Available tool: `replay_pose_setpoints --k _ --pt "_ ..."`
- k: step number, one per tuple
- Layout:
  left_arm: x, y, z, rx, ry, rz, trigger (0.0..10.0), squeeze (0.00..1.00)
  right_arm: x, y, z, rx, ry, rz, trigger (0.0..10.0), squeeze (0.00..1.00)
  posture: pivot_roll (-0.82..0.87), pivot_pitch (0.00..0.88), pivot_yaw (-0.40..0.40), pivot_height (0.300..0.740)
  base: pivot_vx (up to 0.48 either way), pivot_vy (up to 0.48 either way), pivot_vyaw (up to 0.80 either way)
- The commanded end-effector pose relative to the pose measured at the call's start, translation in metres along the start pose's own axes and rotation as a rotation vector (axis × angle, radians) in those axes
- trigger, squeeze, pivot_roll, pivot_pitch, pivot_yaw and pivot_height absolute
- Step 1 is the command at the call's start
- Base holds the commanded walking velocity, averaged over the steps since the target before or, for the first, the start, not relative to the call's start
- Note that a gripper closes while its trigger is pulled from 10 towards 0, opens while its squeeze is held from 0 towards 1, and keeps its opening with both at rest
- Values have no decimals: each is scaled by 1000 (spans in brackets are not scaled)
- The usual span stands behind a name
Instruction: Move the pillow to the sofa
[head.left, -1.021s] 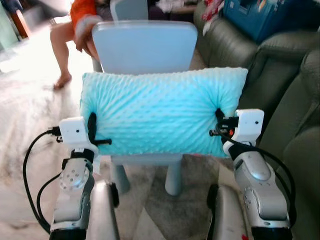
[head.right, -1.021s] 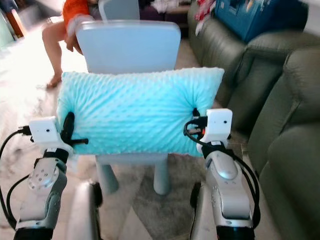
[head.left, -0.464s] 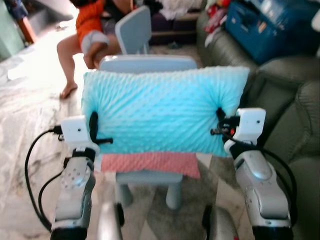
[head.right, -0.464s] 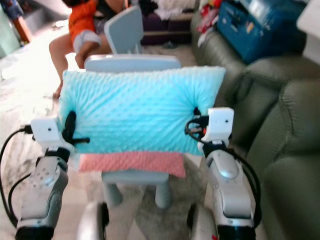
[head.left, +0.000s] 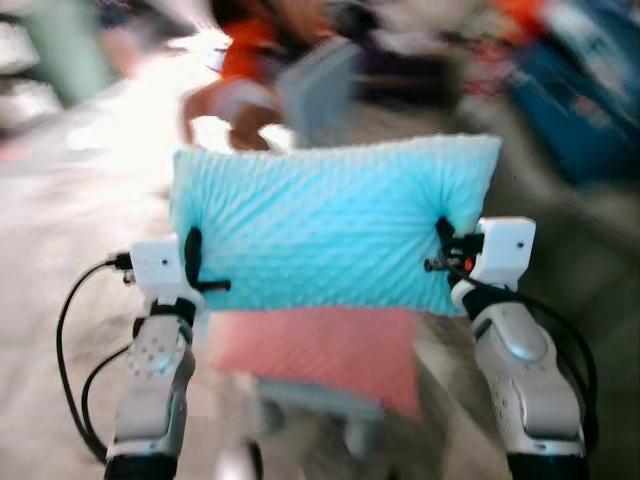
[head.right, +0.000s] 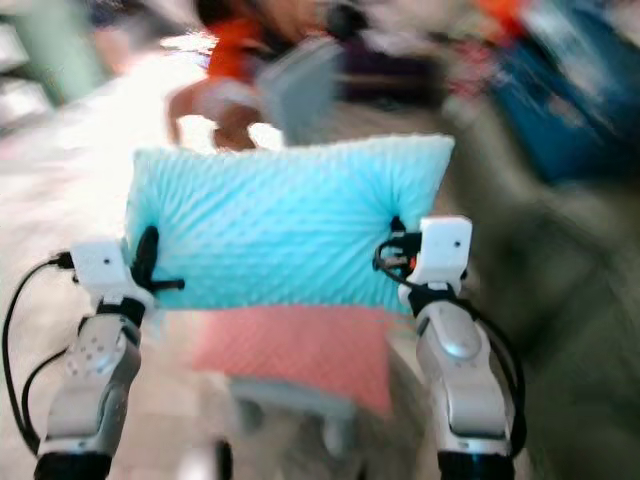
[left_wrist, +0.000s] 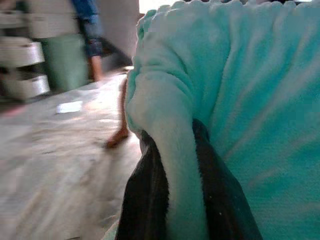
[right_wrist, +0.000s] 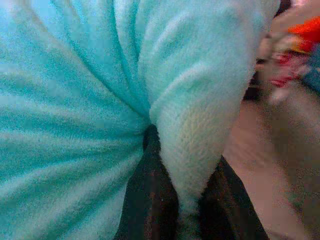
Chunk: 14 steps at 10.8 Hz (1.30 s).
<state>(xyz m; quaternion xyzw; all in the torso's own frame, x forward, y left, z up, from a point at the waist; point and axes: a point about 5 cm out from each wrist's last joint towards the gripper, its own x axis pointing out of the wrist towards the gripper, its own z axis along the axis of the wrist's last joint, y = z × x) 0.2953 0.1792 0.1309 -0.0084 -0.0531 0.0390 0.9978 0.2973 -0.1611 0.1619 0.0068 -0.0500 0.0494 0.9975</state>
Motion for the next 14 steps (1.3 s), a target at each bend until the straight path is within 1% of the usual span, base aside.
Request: replay_pose_setpoints --k 1,2,8,11,12,13,14 --pt "0 5 -2 17 12 20 0 0 2 -2 8 -2 -32 -18 0 0 -141 0 11 724 0 0 0" --pt "0 5 -2 18 16 18 0 0 2 -3 8 -2 -32 -18 0 0 -141 0 12 740 0 0 0" --pt "-1 2 -5 16 36 12 0 0 3 -2 10 3 -37 -18 0 0 -140 0 11 740 0 0 0" --pt "-2 -2 -10 13 74 -4 0 0 3 -2 10 5 -36 -18 0 0 -139 0 10 740 0 0 0" --pt "-2 -5 -11 14 83 -21 2118 0 3 -3 9 12 -33 -19 0 0 -140 0 10 740 0 0 0" --pt "-2 -6 -13 13 105 -31 8431 0 2 -3 9 11 -30 -19 0 0 -138 0 8 740 0 0 0" --pt "-2 -6 -14 3 118 -38 10000 0 2 -3 8 10 -21 -17 0 0 -138 0 6 740 0 0 0"
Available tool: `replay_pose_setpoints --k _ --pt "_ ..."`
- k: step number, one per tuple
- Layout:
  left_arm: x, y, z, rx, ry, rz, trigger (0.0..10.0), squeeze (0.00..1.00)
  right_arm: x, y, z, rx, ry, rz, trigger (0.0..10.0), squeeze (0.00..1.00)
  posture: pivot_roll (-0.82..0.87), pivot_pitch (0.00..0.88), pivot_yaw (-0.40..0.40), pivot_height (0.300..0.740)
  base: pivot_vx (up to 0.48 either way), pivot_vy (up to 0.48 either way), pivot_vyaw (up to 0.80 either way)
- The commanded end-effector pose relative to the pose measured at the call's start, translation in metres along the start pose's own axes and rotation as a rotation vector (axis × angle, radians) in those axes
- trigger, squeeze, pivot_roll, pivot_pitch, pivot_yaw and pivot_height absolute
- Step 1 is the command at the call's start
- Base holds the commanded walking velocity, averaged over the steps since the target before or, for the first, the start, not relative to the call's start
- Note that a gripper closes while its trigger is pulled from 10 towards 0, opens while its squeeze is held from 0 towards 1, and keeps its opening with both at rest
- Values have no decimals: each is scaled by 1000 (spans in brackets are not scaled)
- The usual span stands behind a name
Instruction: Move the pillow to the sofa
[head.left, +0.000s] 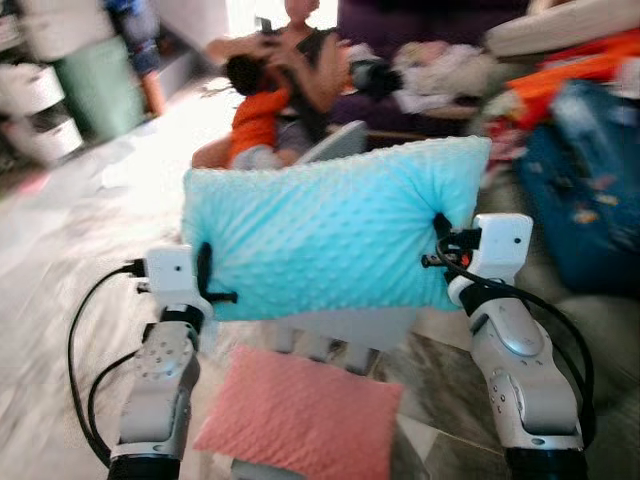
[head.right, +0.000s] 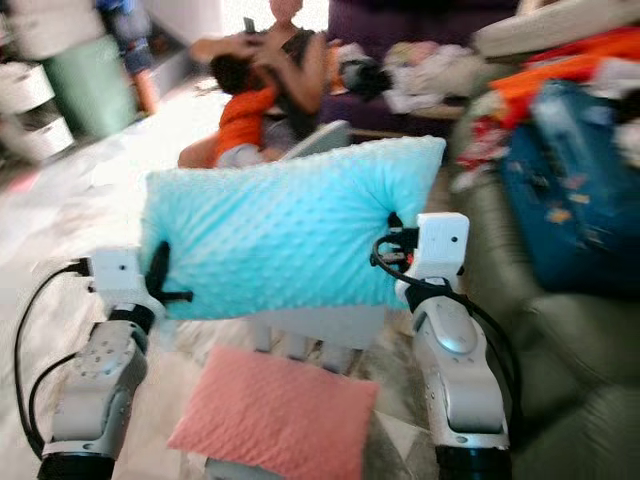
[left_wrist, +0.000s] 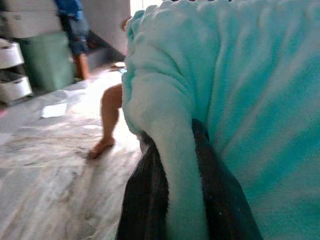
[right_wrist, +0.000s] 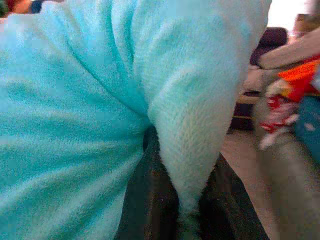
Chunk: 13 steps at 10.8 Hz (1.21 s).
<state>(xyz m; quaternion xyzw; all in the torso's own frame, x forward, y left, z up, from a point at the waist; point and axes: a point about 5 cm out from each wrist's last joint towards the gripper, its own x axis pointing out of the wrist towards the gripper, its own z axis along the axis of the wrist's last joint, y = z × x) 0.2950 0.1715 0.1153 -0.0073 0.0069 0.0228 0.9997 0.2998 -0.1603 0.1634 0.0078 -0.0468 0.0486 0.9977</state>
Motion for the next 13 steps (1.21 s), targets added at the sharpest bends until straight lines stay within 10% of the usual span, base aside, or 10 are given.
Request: replay_pose_setpoints --k 1,2,13 --pt "1 2 0 -3 14 8 10000 0 0 -4 4 1 -8 -13 8549 0 -138 0 1 740 0 0 0" --pt "3 4 -3 40 55 28 10000 0 0 -5 1 3 9 -14 10000 0 -139 0 -1 740 0 0 0" --pt "9 -3 6 17 108 15 10000 0 -2 -12 -3 34 48 -48 10000 0 -143 0 4 740 -144 0 0"
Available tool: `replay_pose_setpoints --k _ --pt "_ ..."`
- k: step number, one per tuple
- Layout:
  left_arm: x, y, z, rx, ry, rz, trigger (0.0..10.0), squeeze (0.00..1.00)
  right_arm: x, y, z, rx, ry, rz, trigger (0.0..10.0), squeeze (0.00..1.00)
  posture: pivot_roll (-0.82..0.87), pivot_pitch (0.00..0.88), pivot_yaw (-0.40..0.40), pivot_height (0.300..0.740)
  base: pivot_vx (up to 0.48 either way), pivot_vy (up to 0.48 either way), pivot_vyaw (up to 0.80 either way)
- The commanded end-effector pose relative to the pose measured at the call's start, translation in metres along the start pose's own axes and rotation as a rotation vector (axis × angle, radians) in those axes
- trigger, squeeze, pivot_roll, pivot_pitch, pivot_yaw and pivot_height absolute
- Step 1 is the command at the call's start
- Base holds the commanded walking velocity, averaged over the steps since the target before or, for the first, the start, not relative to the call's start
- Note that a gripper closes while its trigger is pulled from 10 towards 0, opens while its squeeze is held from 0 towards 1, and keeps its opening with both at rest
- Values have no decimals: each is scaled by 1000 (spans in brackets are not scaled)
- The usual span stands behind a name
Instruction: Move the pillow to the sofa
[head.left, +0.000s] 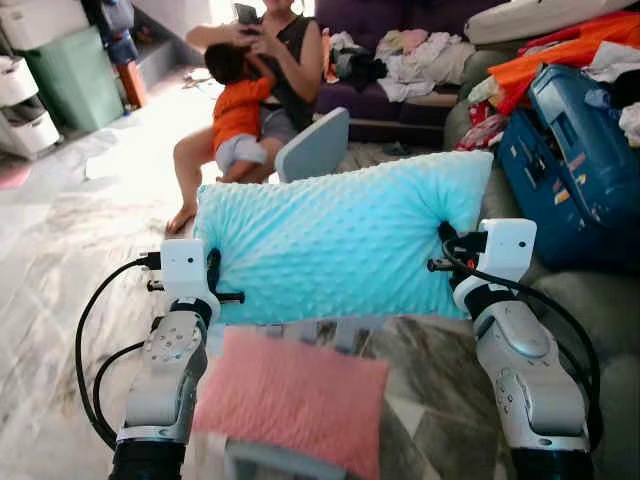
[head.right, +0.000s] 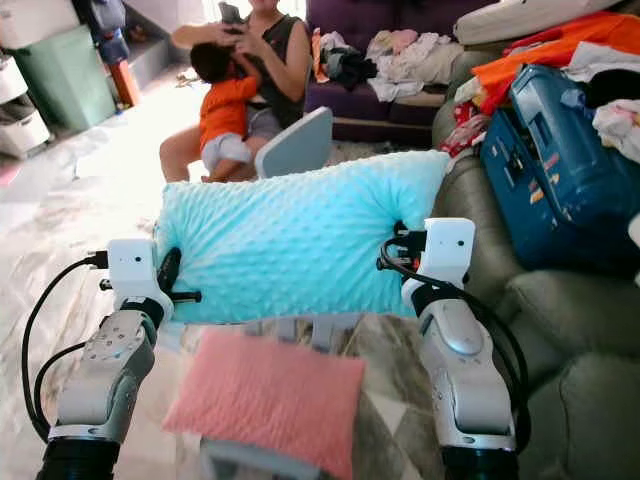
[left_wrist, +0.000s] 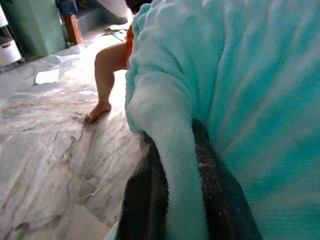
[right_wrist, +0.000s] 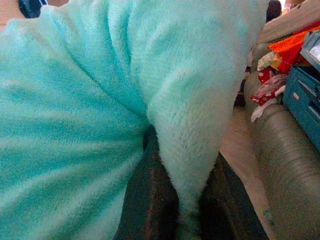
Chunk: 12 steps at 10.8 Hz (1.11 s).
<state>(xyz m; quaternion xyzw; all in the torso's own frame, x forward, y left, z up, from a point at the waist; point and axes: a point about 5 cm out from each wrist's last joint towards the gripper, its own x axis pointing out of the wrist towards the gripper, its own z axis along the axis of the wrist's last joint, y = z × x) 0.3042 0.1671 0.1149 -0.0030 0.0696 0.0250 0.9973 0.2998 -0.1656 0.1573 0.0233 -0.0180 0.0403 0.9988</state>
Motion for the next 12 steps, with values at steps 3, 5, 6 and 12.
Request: replay_pose_setpoints --k 3,5,6,12 --pt "0 1 5 -1 -9 9 10000 0 0 -7 3 3 -8 -32 10000 0 -145 0 3 740 -368 0 0" --pt "-1 1 3 -2 -2 8 10000 0 0 -7 3 5 -7 -33 10000 0 -146 0 2 740 -369 0 0" --pt "0 1 3 -3 1 7 10000 0 0 -7 3 16 -2 -39 10000 0 -148 0 3 740 -371 0 0" --pt "0 0 2 -3 12 -3 10000 0 1 -6 3 14 0 -38 10000 0 -150 0 6 740 -374 0 0"
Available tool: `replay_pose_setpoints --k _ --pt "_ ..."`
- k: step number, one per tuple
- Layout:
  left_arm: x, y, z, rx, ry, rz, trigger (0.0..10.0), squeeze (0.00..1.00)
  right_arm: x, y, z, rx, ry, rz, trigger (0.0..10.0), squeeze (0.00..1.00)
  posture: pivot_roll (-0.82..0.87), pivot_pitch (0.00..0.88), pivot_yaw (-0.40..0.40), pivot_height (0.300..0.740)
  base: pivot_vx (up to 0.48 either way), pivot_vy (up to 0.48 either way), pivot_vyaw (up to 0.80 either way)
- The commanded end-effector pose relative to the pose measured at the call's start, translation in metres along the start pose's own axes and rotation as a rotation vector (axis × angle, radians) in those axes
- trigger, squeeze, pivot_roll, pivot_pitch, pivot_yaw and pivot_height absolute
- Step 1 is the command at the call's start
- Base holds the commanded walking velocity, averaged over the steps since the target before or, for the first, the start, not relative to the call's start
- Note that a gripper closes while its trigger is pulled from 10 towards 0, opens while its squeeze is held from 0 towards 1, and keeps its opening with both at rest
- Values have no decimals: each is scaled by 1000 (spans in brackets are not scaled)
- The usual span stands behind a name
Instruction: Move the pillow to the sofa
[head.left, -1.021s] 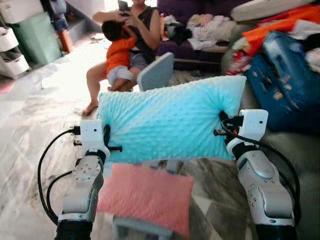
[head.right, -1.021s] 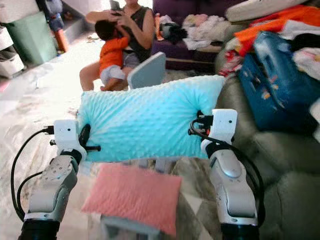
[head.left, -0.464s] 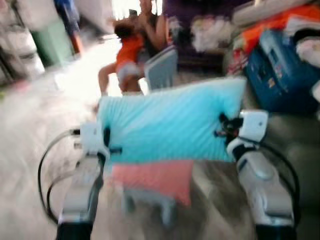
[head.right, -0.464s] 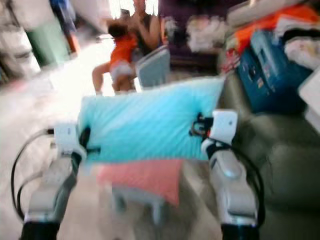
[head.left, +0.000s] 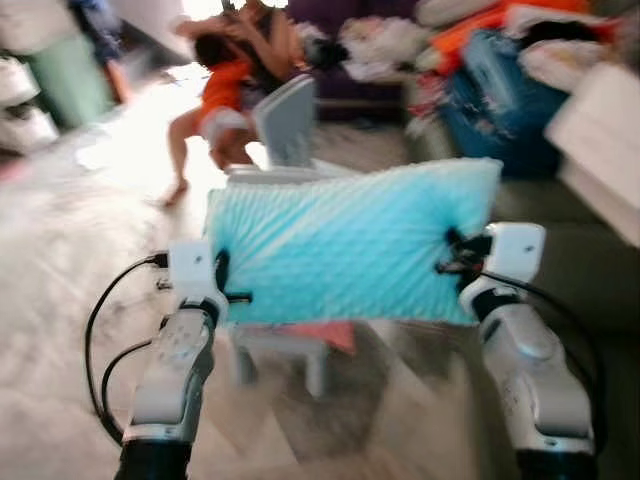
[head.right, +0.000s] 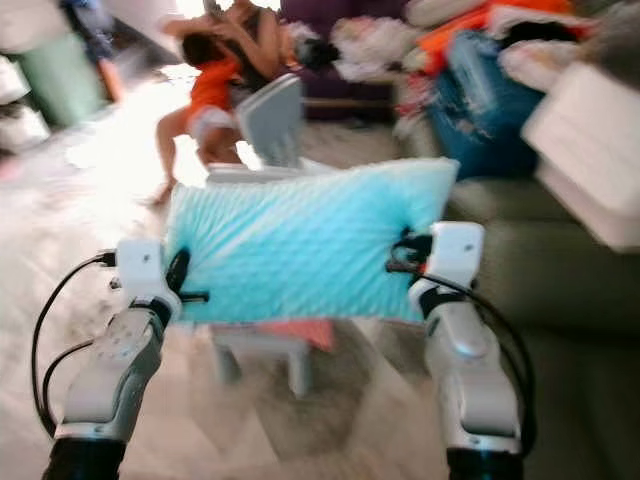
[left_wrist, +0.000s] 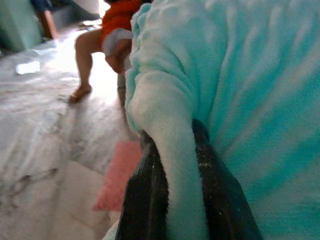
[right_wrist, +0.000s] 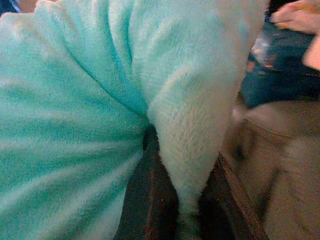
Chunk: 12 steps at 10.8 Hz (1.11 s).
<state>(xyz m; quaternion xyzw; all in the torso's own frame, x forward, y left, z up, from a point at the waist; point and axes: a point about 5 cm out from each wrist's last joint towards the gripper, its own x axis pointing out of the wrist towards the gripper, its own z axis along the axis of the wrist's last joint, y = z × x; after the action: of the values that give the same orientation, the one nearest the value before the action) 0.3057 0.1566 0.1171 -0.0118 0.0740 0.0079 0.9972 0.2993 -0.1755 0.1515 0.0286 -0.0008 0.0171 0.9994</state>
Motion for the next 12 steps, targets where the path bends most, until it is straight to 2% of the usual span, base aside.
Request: replay_pose_setpoints --k 1,8,12 --pt "-1 10 0 14 4 30 10000 0 2 4 8 2 -33 9 10000 0 -150 0 6 740 -386 0 0" --pt "-1 8 -2 23 10 20 10000 0 2 2 7 -7 -27 9 10000 0 -152 0 4 740 -387 0 0" --pt "-1 7 0 -16 -7 -3 10000 0 3 1 7 -12 -26 10 10000 0 -155 0 1 740 0 0 0"
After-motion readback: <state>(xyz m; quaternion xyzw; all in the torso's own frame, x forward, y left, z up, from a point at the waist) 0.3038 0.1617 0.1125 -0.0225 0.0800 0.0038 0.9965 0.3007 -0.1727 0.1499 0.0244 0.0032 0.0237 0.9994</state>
